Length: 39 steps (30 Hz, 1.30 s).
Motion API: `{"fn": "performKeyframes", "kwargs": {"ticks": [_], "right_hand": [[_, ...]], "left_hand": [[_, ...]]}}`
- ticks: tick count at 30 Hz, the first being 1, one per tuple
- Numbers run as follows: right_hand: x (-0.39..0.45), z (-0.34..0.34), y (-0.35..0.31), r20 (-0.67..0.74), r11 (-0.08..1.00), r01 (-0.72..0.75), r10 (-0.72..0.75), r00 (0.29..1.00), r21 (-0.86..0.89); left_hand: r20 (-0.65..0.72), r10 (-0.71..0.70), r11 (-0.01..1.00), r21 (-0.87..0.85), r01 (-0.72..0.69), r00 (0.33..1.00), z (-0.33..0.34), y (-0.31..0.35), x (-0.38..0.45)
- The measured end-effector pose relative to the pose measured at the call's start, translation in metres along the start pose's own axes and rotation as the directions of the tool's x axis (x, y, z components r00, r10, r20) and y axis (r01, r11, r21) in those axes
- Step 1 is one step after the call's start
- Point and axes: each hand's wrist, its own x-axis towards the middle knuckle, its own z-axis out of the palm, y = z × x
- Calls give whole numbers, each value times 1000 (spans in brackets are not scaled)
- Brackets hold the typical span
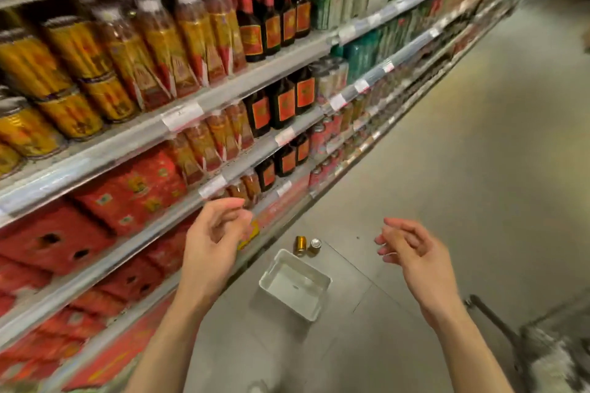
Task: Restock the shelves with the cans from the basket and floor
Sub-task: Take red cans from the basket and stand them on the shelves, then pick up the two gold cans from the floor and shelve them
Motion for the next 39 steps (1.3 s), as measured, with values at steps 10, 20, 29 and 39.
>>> {"fn": "performKeyframes", "kwargs": {"ticks": [10,20,29,39], "right_hand": [[121,5,25,-72,991,-115,110,991,-71],[249,28,118,-55,950,-279,274,960,-139],[403,40,318,84,897,-365,395,915,-249],[525,72,603,240,888,-211,328,914,-409]], "left_hand": [[51,-137,990,14,137,989,58,-51,121],[74,-320,944,107,312,944,122,-167,215],[-26,-483,862,159,480,875,218,-369,287],[18,-493,830,310,464,870,259,-683,330]]}}
